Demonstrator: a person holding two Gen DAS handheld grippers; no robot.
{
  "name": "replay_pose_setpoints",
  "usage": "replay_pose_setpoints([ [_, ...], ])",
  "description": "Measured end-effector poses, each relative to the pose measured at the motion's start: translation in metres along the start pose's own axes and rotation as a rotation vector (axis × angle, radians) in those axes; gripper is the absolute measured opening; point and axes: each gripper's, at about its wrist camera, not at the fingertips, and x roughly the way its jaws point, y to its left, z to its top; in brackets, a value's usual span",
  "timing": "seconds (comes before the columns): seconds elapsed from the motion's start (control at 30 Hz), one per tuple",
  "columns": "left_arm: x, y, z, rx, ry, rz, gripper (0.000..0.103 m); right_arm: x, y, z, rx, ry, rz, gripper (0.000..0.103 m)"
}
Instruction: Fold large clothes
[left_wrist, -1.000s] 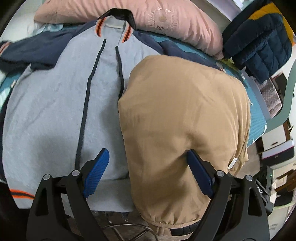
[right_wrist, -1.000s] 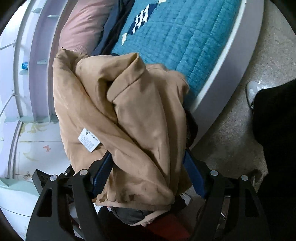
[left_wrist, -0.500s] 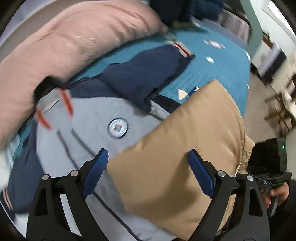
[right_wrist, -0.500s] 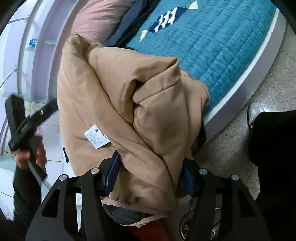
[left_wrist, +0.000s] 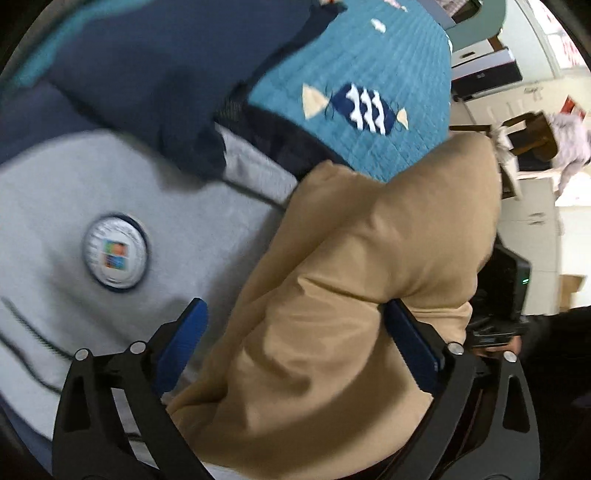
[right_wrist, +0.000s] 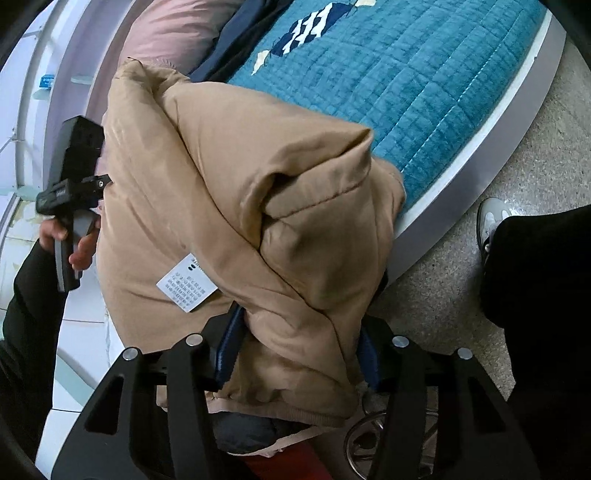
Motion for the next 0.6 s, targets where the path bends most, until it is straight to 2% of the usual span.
replay_pose_setpoints([
  [0.1, 0.013, 0.012, 0.003, -0.04, 0.023, -0.089, 0.099, 0.004, -0.002, 0.002, 0.006, 0.003, -0.001, 0.052],
  [0.17, 0.017, 0.011, 0.004, -0.049, -0.005, -0.086, 0.098, 0.005, -0.002, 0.003, 0.005, 0.002, -0.003, 0.052],
  [0.23, 0.017, -0.002, 0.002, -0.017, -0.012, -0.088, 0.095, 0.007, -0.003, 0.003, 0.007, 0.005, -0.004, 0.052],
  [0.3, 0.015, -0.011, 0.002, 0.009, -0.02, -0.069, 0.082, 0.008, -0.004, 0.004, 0.012, 0.009, -0.006, 0.052],
  [0.33, 0.014, -0.014, 0.0, 0.019, -0.035, -0.057, 0.079, 0.008, -0.004, 0.005, 0.013, 0.011, -0.007, 0.052],
  [0.4, 0.012, -0.026, -0.006, 0.065, -0.067, -0.002, 0.068, 0.009, -0.005, 0.005, 0.012, 0.012, -0.01, 0.052],
  [0.5, 0.005, -0.046, -0.018, 0.111, -0.117, 0.11, 0.054, 0.008, -0.003, 0.005, -0.002, 0.01, -0.027, 0.052],
  [0.6, 0.002, -0.063, -0.026, 0.127, -0.164, 0.187, 0.041, 0.005, 0.002, 0.005, -0.028, 0.0, -0.039, 0.042],
])
